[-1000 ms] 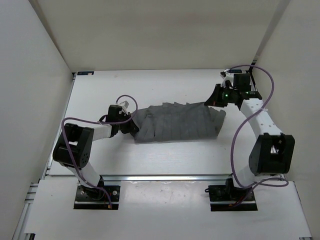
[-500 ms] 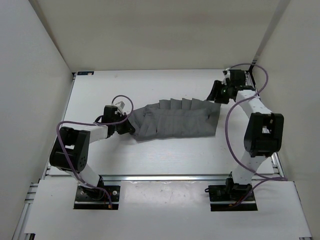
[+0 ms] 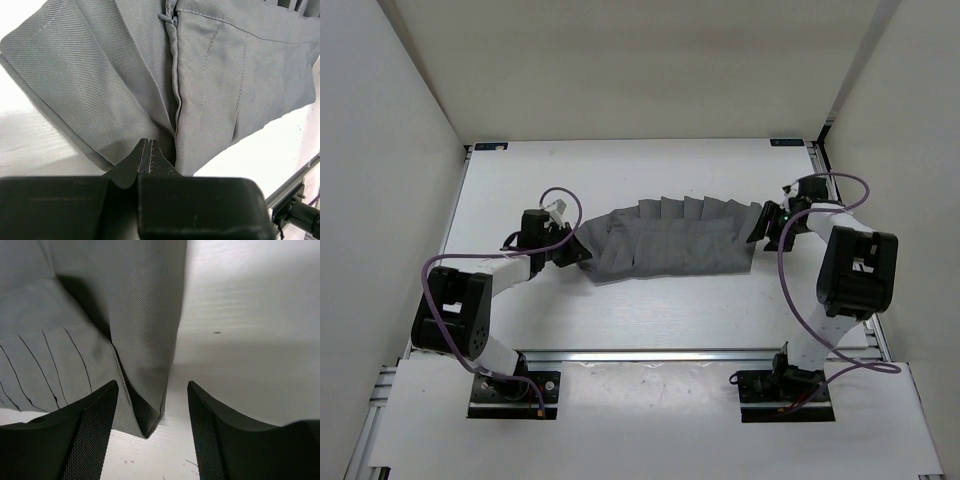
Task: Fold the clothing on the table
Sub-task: Fold the skirt
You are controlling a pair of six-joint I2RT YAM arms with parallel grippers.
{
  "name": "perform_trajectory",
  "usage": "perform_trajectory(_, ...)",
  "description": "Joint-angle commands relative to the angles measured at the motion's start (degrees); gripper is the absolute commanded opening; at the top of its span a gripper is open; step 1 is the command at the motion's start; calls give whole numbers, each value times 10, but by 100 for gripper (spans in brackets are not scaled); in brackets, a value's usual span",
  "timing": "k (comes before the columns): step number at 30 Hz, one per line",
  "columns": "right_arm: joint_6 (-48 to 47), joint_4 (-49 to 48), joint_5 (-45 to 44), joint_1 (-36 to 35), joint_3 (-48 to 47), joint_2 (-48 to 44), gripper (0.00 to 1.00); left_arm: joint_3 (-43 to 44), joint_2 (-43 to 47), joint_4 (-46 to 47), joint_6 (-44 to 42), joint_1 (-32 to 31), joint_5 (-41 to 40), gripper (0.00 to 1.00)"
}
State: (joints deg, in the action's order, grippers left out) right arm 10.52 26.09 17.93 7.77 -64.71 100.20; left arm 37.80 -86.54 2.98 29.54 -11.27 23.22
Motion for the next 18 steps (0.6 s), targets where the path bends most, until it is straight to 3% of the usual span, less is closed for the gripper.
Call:
perform_trajectory(1,5,-10,82,10,0,25,63,-12,17,4,12,-1,21,0)
perform_trajectory(4,26,-30,162,16,-5,62,63,-11,9,9,12,-3,21,0)
perform_trajectory(11,56,-84,259,-7,12,129,58,-26,9,12,17,-9,13,0)
perform_trajectory(13,68,-106,285,-17,11,142,51,-23,2,15,16,-20,10,0)
perform_trajectory(18,114,-144,343,-29,23,158,0,-31,-12,32,21,-39,4,0)
